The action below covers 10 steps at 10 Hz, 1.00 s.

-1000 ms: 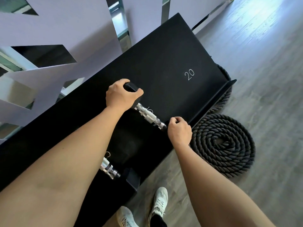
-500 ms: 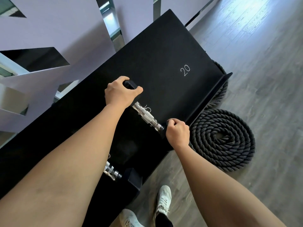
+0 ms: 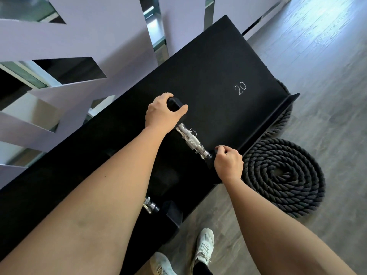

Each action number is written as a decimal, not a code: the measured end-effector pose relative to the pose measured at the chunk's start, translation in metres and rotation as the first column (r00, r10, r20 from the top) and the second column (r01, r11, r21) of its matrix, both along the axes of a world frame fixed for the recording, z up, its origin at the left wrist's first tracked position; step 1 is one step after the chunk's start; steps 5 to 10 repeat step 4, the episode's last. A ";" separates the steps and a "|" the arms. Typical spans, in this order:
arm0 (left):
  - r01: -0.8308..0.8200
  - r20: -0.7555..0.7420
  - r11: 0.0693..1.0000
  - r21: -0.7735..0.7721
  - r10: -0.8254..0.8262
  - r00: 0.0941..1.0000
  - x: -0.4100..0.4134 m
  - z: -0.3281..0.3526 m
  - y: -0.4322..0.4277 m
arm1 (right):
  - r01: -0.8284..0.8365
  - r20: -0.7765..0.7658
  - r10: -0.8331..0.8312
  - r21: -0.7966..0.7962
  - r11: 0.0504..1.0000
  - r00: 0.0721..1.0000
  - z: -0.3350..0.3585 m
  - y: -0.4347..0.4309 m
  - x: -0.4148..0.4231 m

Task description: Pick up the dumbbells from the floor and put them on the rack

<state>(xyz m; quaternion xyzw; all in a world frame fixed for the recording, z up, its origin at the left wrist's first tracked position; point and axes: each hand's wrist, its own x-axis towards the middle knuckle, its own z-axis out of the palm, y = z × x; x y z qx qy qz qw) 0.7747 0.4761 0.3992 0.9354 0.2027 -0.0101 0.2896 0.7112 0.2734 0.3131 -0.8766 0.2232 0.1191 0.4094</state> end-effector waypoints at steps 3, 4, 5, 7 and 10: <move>-0.033 0.037 0.966 -0.255 0.043 0.998 -0.079 0.080 0.036 | -0.033 -0.047 0.044 0.212 0.977 0.998 0.074 0.034 0.012; -0.063 0.121 0.989 -0.135 0.080 0.989 -0.101 0.117 0.052 | -0.094 0.022 0.092 0.346 0.934 0.996 0.121 0.063 0.021; -0.063 0.121 0.989 -0.135 0.080 0.989 -0.101 0.117 0.052 | -0.094 0.022 0.092 0.346 0.934 0.996 0.121 0.063 0.021; -0.063 0.121 0.989 -0.135 0.080 0.989 -0.101 0.117 0.052 | -0.094 0.022 0.092 0.346 0.934 0.996 0.121 0.063 0.021; -0.063 0.121 0.989 -0.135 0.080 0.989 -0.101 0.117 0.052 | -0.094 0.022 0.092 0.346 0.934 0.996 0.121 0.063 0.021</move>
